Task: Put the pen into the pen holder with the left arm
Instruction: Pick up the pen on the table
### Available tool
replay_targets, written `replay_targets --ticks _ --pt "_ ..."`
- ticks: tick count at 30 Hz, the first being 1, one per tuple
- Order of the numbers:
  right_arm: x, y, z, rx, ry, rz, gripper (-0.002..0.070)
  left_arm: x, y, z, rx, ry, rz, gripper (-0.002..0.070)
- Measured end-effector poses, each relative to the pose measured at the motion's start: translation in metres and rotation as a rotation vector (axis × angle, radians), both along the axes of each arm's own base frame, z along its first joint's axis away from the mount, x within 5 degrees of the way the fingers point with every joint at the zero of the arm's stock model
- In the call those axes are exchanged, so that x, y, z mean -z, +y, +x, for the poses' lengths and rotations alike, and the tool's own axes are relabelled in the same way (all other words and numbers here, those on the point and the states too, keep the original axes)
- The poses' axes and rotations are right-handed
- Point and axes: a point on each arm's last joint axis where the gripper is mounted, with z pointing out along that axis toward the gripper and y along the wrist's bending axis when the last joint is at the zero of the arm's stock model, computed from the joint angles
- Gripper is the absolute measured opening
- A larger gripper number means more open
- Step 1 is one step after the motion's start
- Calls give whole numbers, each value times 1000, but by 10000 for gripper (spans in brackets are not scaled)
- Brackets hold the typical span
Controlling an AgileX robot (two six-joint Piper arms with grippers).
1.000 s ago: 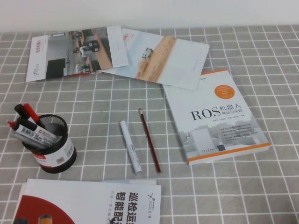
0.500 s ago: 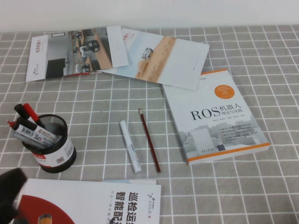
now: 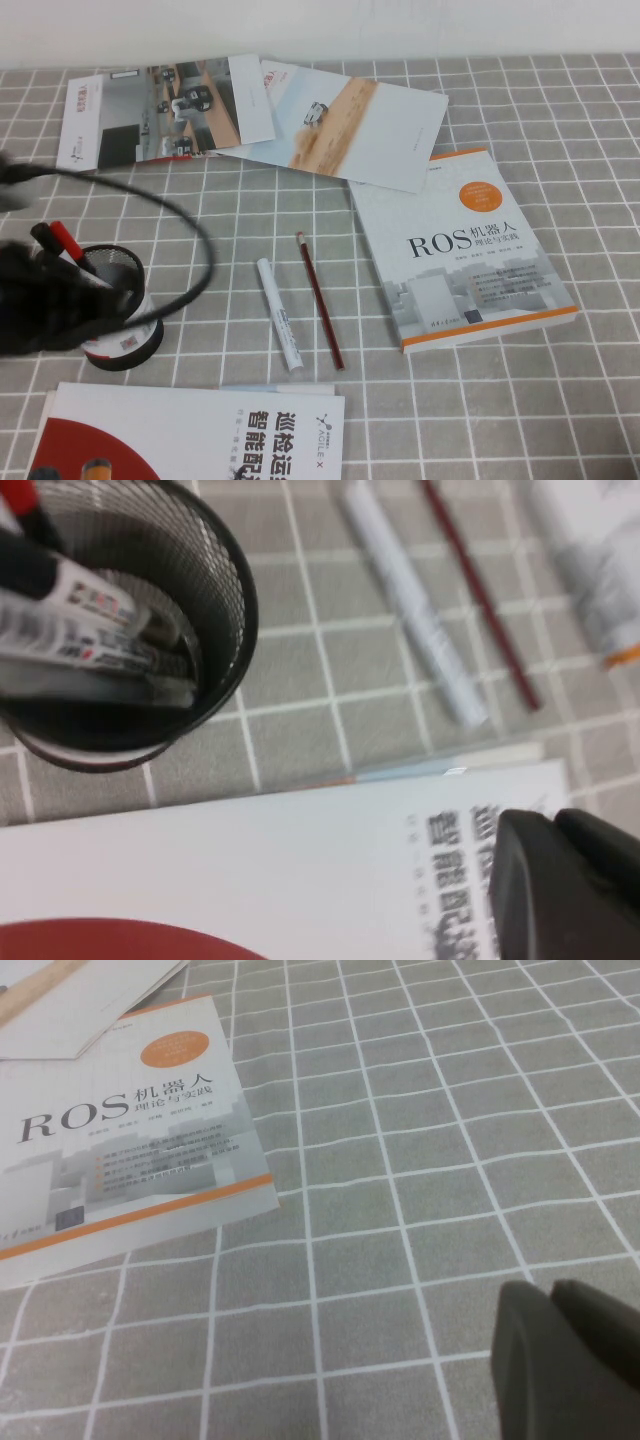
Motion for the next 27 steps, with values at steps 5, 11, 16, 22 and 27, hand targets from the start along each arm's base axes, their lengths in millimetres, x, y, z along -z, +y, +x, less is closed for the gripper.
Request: replay_targets --ticks 5,11,16,22,27 --pt "0 0 0 0 0 0 -15 10 -30 35 96 100 120 -4" --pt "0 0 0 0 0 0 -15 19 -85 65 190 164 223 -4" --pt "0 0 0 0 0 0 -15 33 -128 85 261 245 293 -4" --pt "0 0 0 0 0 0 -15 47 -161 102 308 290 332 -4" --pt "0 0 0 0 0 0 -15 57 -165 107 375 277 389 8"
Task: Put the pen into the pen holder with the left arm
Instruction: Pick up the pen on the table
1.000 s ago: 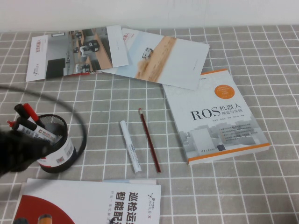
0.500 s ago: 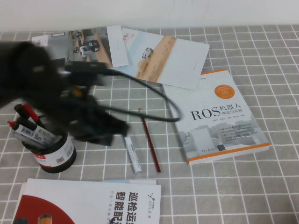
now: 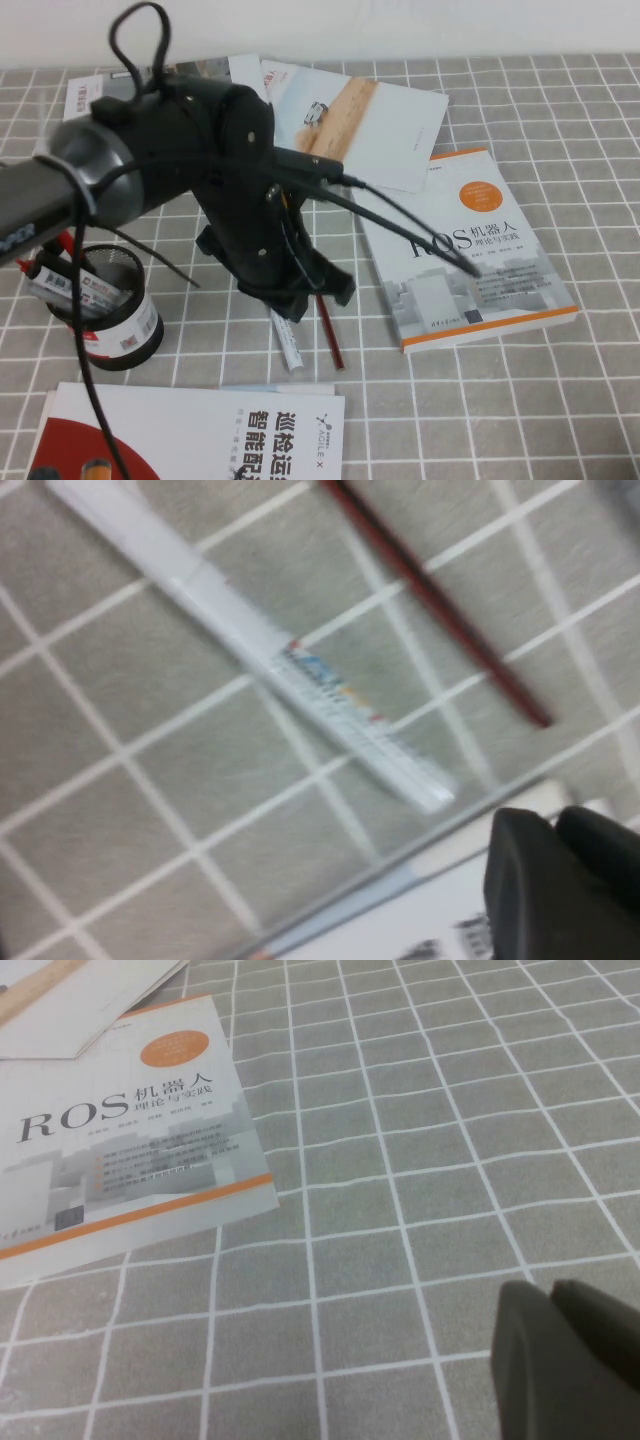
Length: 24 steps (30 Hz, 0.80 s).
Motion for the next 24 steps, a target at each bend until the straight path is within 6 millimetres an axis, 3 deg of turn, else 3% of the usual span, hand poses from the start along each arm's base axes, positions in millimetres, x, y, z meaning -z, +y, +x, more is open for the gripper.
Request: replay_targets --ticks 5,9,16,24 --pt "0 0 0 0 0 0 -15 11 4 6 31 -14 85 195" --pt "0 0 0 0 0 0 -15 17 4 10 -102 -16 90 352" --pt "0 0 0 0 0 0 -15 41 -2 23 -366 2 80 394" --pt "0 0 0 0 0 0 -15 69 -10 37 -415 17 121 397"
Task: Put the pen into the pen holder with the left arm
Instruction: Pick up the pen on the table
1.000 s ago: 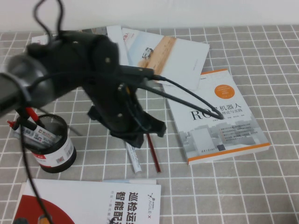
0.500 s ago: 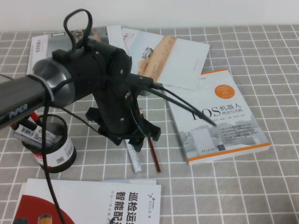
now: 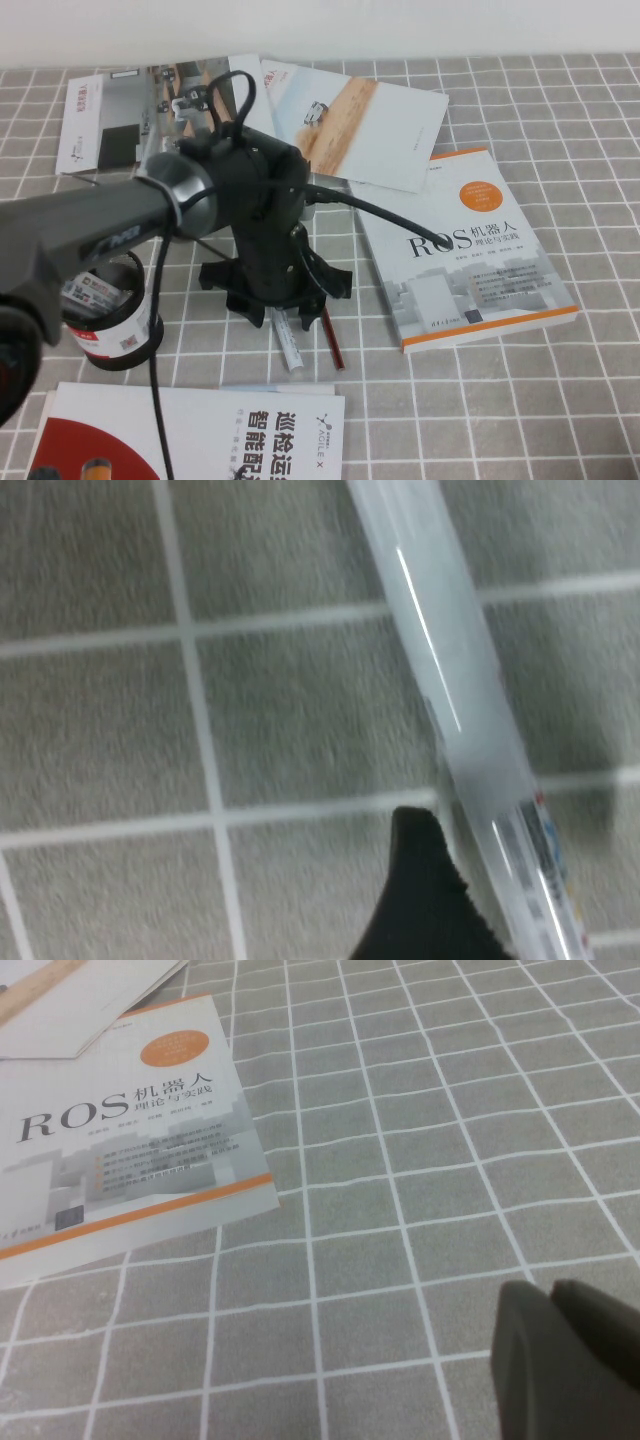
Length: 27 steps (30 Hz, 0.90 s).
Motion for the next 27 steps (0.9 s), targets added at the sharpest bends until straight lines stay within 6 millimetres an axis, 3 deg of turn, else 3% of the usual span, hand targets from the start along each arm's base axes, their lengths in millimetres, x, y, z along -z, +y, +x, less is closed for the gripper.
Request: replay_targets --ticks 18,22,25,27 --pt "0 0 0 0 0 0 -15 10 -3 10 -6 25 58 382" --pt "0 0 0 0 0 0 -15 10 -4 10 -7 26 51 265" --pt "0 0 0 0 0 0 -15 11 -4 10 29 27 56 126" --pt "0 0 0 0 0 0 -15 11 -4 10 64 27 59 107"
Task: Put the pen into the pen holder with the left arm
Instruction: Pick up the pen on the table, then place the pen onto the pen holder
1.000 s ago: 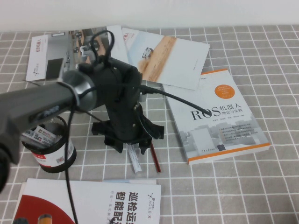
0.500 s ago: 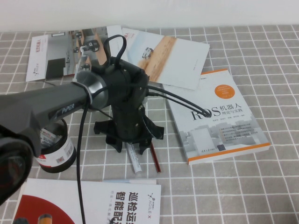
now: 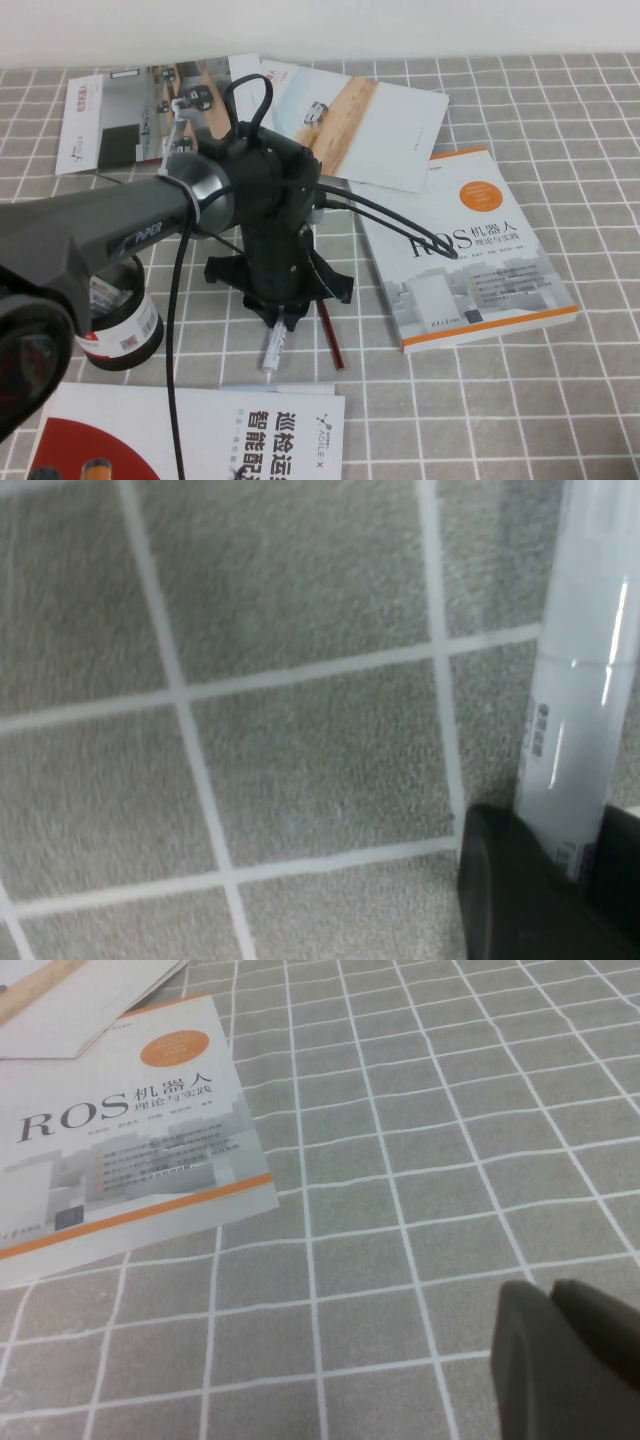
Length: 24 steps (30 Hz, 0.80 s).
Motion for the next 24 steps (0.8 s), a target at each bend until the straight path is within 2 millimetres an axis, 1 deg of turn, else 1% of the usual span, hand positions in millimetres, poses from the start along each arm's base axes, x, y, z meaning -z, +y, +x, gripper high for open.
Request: replay_targets --ticks 4,7,9,12,15,18,20,24 --pt "0 0 0 0 0 0 -15 0 0 1 94 -6 5 107" --pt "0 0 0 0 0 0 -15 -4 0 2 144 -29 10 107" --pt "0 0 0 0 0 0 -15 -12 1 2 160 -52 6 107" --pt "0 0 0 0 0 0 -15 -41 7 -4 174 -123 -21 107" --pt "0 0 0 0 0 0 -15 -74 19 -18 188 -235 -58 107" --pt "0 0 0 0 0 0 -15 -93 36 -38 185 -326 -89 107" --pt "0 0 0 0 0 0 -15 -100 49 -55 178 -377 -114 107" --pt "0 0 0 0 0 0 -15 -104 70 -85 176 -479 -187 107"
